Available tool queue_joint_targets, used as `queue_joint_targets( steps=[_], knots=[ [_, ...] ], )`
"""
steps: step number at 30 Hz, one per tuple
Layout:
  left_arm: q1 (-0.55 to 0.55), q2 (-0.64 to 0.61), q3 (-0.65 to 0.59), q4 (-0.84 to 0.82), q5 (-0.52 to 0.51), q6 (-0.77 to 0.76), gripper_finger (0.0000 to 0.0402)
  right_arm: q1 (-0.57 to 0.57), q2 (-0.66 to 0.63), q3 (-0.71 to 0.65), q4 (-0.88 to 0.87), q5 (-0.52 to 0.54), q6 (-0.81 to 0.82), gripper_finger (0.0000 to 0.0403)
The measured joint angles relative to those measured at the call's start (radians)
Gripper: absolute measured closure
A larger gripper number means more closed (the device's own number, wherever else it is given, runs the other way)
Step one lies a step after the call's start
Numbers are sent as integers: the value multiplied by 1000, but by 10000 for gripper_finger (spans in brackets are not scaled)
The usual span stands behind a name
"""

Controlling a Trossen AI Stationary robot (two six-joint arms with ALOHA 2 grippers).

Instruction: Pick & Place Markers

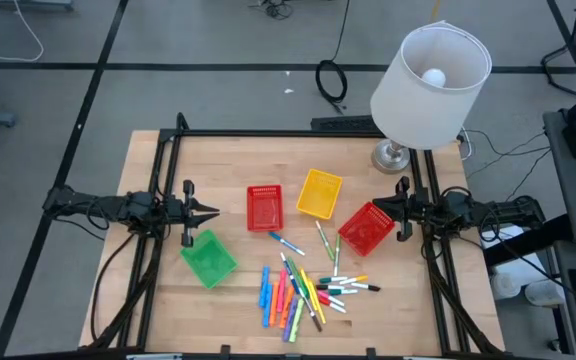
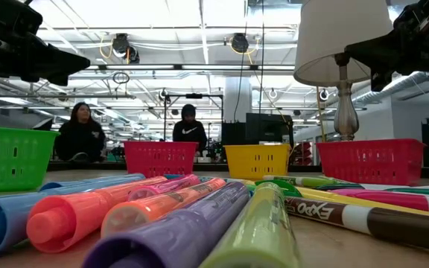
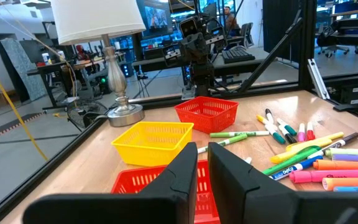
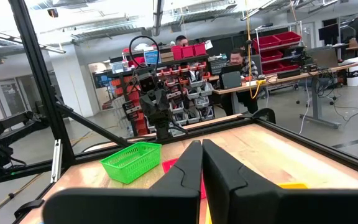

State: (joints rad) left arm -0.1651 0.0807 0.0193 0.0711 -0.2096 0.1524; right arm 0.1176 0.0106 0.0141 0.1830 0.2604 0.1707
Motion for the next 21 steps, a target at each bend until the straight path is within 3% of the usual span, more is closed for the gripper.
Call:
queue_joint_targets(
  steps=[21],
  knots=[
    [0, 0, 0, 0, 0, 0, 353, 0, 0, 0, 29, 0, 27, 403]
  ],
)
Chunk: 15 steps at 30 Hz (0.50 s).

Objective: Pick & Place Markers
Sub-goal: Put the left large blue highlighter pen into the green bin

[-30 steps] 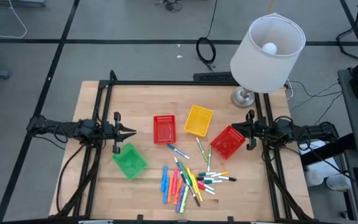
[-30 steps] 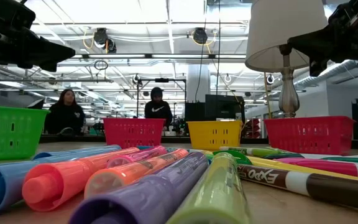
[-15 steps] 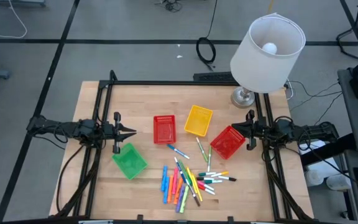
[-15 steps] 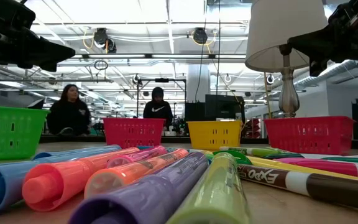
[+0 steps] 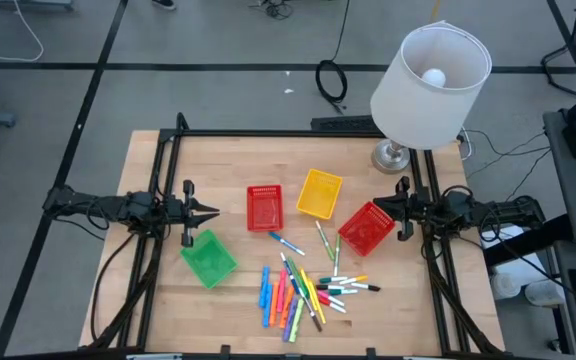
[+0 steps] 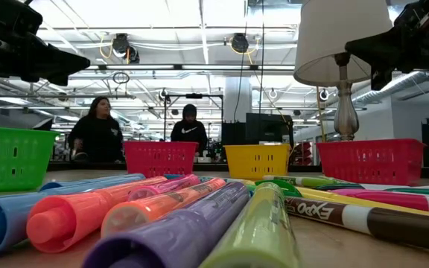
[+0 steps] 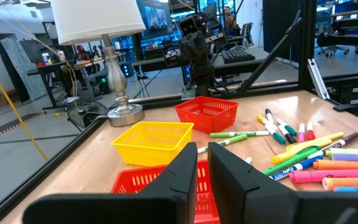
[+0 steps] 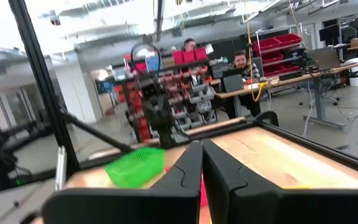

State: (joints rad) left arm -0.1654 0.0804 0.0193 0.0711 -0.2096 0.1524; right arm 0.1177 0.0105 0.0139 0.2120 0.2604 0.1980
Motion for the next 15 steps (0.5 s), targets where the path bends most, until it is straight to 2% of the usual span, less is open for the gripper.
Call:
queue_joint_targets(
  steps=[15],
  knots=[
    [0, 0, 0, 30, 0, -17, 353, 0, 1, 0, 0, 0, -7, 403]
  ],
)
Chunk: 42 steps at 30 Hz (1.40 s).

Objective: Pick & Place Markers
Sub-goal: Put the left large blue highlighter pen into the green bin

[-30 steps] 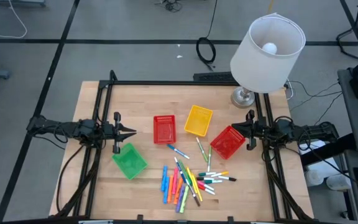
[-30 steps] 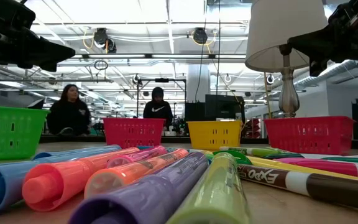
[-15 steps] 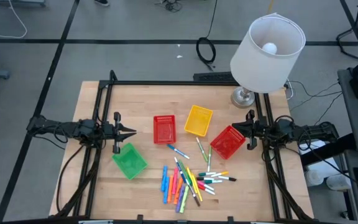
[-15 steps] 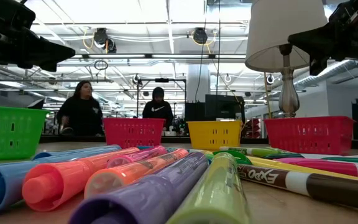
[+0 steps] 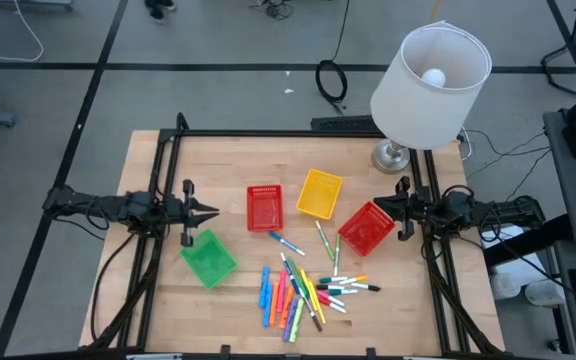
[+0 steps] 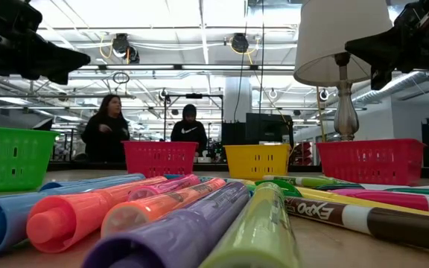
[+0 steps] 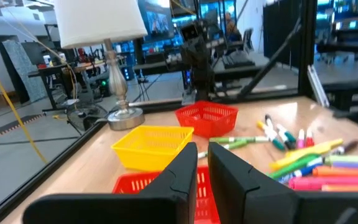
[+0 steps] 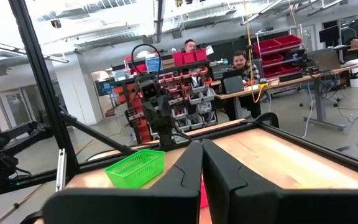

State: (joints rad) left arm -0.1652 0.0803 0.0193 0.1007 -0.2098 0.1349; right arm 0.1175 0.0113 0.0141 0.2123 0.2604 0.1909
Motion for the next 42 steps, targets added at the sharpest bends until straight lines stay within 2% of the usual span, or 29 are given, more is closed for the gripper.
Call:
queue_joint_targets(
  steps=[17, 19, 23, 26, 30, 34, 37, 42],
  knots=[
    [0, 0, 0, 188, -4, -295, 353, 0, 0, 0, 0, 0, 6, 403],
    [0, 0, 0, 189, -29, -306, 353, 0, 0, 0, 0, 0, 6, 403],
    [1, 8, 4, 216, -153, -353, 353, 0, 0, 0, 0, 0, 6, 403],
    [0, 42, 39, 213, -144, -410, 353, -1, 0, 0, 4, 1, -16, 403],
    [-16, 187, 112, 206, -93, -462, 353, 0, 0, 0, 2, 0, -80, 403],
    [-32, 432, 257, 142, -113, -525, 353, 0, 1, 0, -9, 0, -80, 403],
    [-38, 639, 418, 17, -114, -566, 353, 0, 1, 0, -8, 0, -80, 403],
    [-39, 959, 712, -297, -105, -665, 353, 0, 1, 0, -8, 0, -80, 403]
  ],
)
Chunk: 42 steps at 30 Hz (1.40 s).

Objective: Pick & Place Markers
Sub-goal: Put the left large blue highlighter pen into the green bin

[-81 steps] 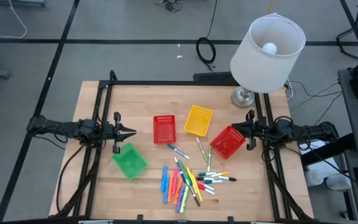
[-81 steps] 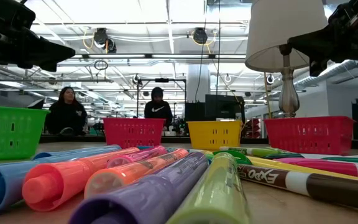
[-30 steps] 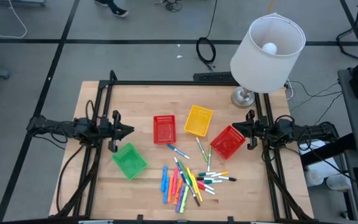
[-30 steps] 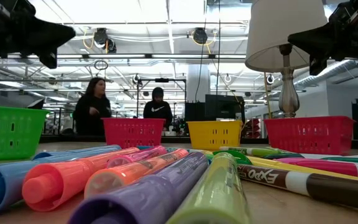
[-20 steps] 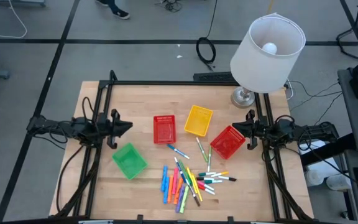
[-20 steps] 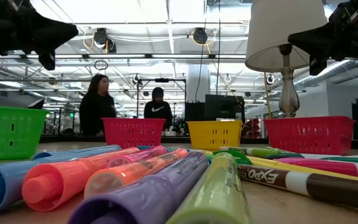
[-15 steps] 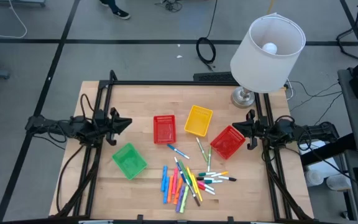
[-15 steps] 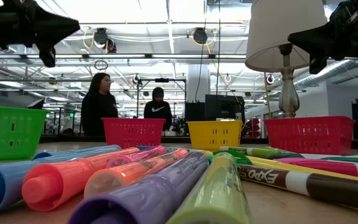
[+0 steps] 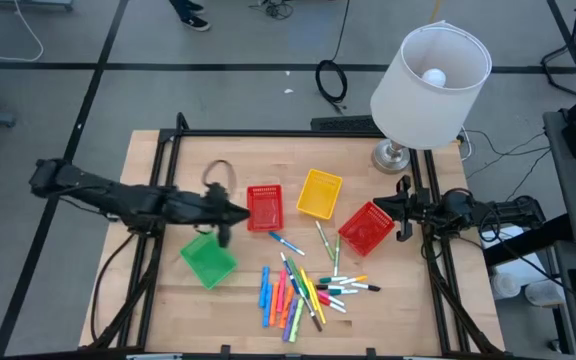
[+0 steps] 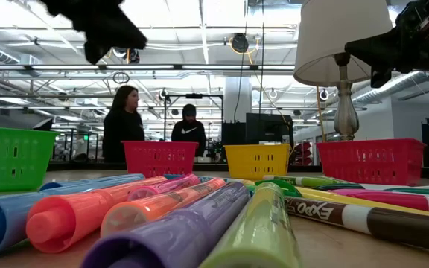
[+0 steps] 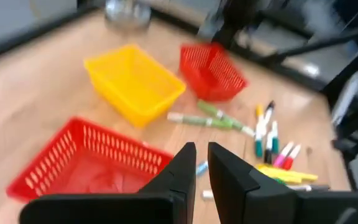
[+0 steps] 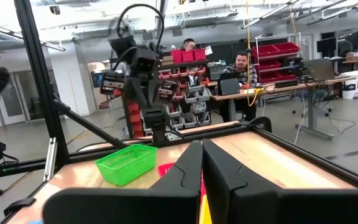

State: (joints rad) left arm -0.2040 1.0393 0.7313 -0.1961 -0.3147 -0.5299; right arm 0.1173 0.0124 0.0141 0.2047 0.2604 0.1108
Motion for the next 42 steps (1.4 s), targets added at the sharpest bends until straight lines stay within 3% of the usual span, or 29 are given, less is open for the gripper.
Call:
queue_joint_targets(
  steps=[11, 19, 25, 35, 42],
  knots=[
    [-105, 463, 555, -538, 53, -429, 353, 0, 0, 0, -65, 0, -16, 403],
    [-194, 724, 829, -834, 55, -751, 353, 0, 0, 0, -92, 0, -52, 403],
    [-206, 845, 868, -857, 139, -882, 353, 0, 0, 0, -128, -2, -52, 403],
    [-197, 946, 868, -809, 228, -940, 350, 0, 0, 0, -118, 0, -56, 403],
    [-191, 950, 868, -741, 229, -947, 281, 0, 0, 0, -115, 0, -98, 403]
  ],
)
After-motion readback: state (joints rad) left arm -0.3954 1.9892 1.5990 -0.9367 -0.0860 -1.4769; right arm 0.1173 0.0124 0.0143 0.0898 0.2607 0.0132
